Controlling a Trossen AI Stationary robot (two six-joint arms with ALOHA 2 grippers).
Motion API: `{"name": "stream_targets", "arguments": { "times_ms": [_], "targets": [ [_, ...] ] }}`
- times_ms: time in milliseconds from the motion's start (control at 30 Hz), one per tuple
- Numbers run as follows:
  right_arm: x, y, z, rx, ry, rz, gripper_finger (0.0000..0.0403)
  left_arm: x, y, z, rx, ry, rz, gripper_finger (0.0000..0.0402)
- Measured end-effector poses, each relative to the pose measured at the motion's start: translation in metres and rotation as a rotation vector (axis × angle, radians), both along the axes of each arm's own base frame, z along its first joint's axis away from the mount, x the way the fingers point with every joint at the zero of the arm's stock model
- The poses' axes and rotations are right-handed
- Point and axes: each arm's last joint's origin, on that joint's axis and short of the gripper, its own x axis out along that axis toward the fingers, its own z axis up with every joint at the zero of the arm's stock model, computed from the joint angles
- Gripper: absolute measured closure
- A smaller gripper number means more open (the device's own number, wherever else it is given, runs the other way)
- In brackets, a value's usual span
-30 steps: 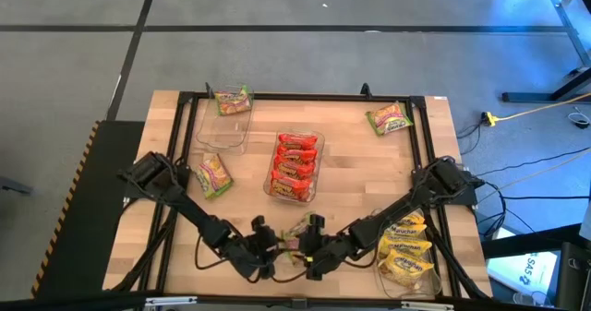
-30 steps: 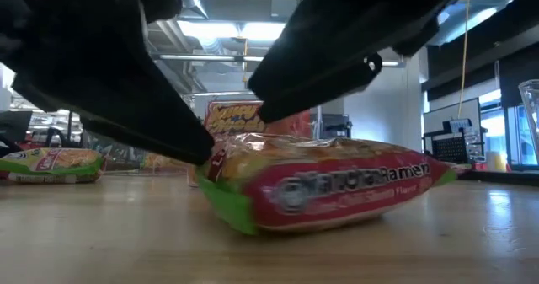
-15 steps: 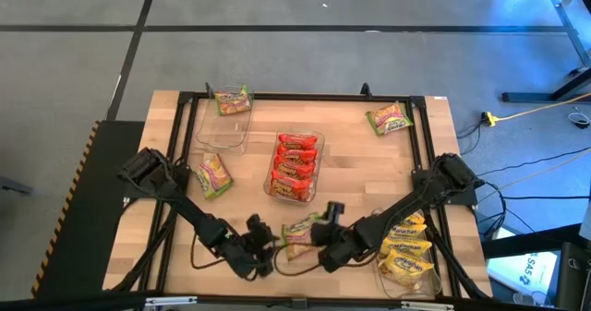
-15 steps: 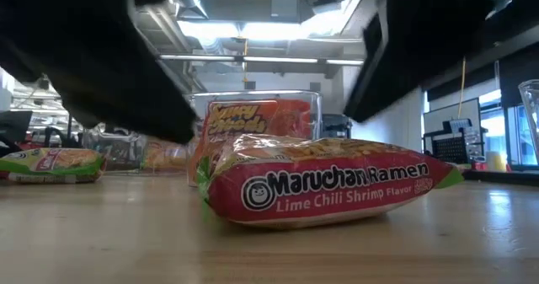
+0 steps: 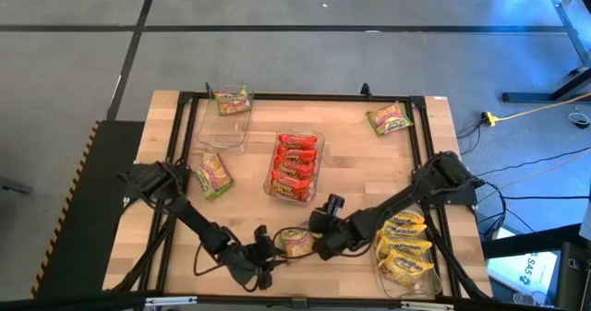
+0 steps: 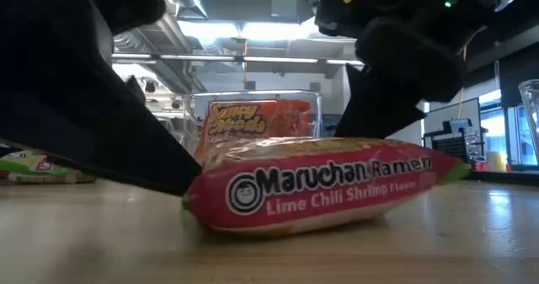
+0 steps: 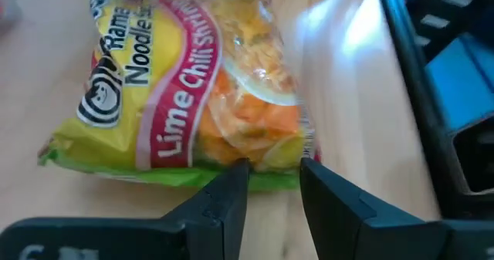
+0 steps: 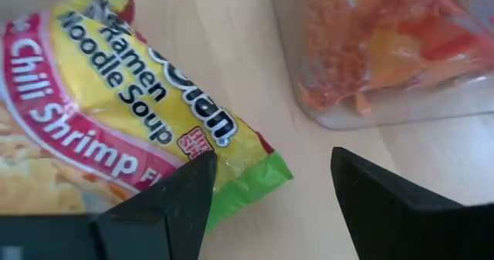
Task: Sort Maruchan noodles
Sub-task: Put the bottom green noodle pack into the top transparent bin
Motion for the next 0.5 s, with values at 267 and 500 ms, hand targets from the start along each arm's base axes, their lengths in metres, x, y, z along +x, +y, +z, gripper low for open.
{"name": "stream_targets", "arguments": {
  "times_ms": [267,500],
  "targets": [
    [-0.009,0.016,0.0,0.17,0.089,0.083,0.0166,-0.004,0.016,-0.008,0.021,0.09,0.17,0.0287],
    [-0.015,0.034,-0.001,0.402,0.216,0.219,0.0166,-0.018,0.029,0.026,0.128,0.089,0.261,0.0287]
  ]
}}
